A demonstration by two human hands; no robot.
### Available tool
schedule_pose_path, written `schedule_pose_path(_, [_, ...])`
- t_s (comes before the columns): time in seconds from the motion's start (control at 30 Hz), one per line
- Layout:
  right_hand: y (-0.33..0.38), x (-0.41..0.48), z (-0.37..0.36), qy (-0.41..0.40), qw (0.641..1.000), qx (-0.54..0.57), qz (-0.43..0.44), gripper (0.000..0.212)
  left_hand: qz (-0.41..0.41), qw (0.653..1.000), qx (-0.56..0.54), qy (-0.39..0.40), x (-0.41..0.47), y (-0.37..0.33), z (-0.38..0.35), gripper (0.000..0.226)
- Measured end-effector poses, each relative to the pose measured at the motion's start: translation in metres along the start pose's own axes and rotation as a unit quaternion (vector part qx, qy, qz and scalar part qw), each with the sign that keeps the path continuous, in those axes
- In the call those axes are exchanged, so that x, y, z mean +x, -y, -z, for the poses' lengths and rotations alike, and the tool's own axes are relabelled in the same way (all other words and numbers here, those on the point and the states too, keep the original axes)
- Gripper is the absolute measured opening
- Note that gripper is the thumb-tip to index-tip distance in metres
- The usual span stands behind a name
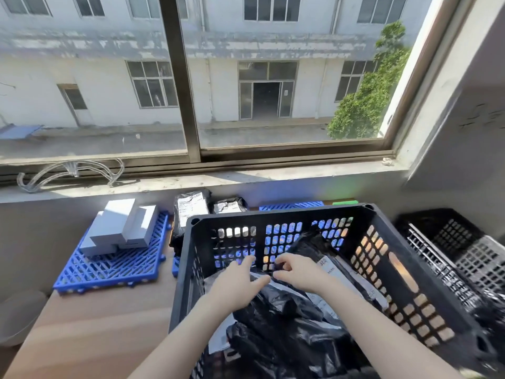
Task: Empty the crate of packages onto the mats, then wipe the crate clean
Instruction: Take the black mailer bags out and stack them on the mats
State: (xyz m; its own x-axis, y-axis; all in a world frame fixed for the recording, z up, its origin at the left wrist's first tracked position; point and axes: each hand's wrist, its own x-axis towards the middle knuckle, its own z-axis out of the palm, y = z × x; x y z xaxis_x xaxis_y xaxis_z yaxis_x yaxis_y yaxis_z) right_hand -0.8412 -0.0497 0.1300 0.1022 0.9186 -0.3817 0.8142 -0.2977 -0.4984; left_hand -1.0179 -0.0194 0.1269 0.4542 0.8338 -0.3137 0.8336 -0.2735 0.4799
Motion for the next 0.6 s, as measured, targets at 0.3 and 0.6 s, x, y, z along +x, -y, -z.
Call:
schedule_pose_path(0.3, [-0.019,-0.011,-0.037,0.053,0.994,0.07,-0.062,0.056,0.013,0.999,-0.007,0.045,-0.006,0.005,-0.027,0.063])
schedule_pose_path(0.6, [-0.014,-0.022,-0.046,0.03,0.991,0.119,-0.045,0.062,0.001,0.997,-0.075,0.017,-0.012,0.013,-0.028,0.051])
